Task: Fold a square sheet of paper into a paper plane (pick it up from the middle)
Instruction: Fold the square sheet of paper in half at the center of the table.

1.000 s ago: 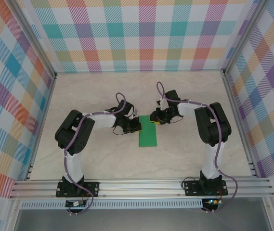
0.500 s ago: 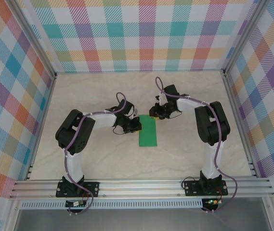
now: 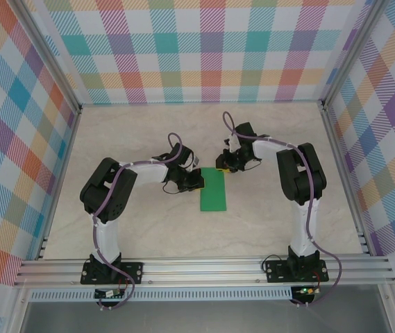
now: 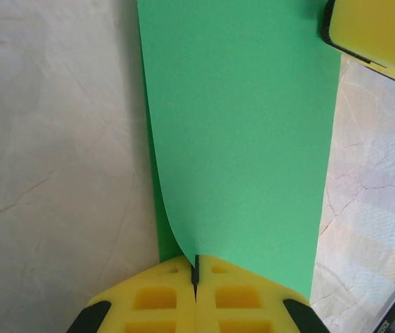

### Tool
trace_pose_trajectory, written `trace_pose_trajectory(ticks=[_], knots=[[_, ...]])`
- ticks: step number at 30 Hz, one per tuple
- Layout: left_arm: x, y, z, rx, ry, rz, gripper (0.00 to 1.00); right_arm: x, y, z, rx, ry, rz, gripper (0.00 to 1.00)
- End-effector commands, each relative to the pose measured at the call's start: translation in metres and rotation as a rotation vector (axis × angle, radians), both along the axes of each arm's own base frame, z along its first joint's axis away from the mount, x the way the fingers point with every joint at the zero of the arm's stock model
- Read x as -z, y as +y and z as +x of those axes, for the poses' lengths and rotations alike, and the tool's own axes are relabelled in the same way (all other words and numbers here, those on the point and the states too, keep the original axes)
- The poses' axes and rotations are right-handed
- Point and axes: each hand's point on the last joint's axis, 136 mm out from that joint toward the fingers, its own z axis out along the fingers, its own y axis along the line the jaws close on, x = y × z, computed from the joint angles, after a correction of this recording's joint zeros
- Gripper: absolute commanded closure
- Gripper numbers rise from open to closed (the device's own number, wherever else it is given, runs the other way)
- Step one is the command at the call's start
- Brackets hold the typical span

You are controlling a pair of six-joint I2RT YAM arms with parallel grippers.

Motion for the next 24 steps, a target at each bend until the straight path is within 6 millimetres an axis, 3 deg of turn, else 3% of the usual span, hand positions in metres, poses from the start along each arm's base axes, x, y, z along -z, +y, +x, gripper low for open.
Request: trace_pose_trajectory(ticks=[1,5,17,24], knots=[[0.056,0.035,-0.037,-0.008,0.163,0.195,0.98,-0.013,0.007,0.006,-0.031,-0.016,0.011,0.77],[0.055,0.035,-0.037,-0.009,0.163,0.194,0.98,-0.019,0.011,0.011,-0.034,-0.007,0.049,0.77],[0.055,0.036,-0.037,-0.008,0.162,0.196,0.98,0.028,-0.002,-0.001,0.007,0.098,0.016,0.77],[0.058,0.037,-0.038,-0.011,0.169,0.199,0.98,-0.004,-0.001,0.008,-0.016,0.060,0.043,0.76]])
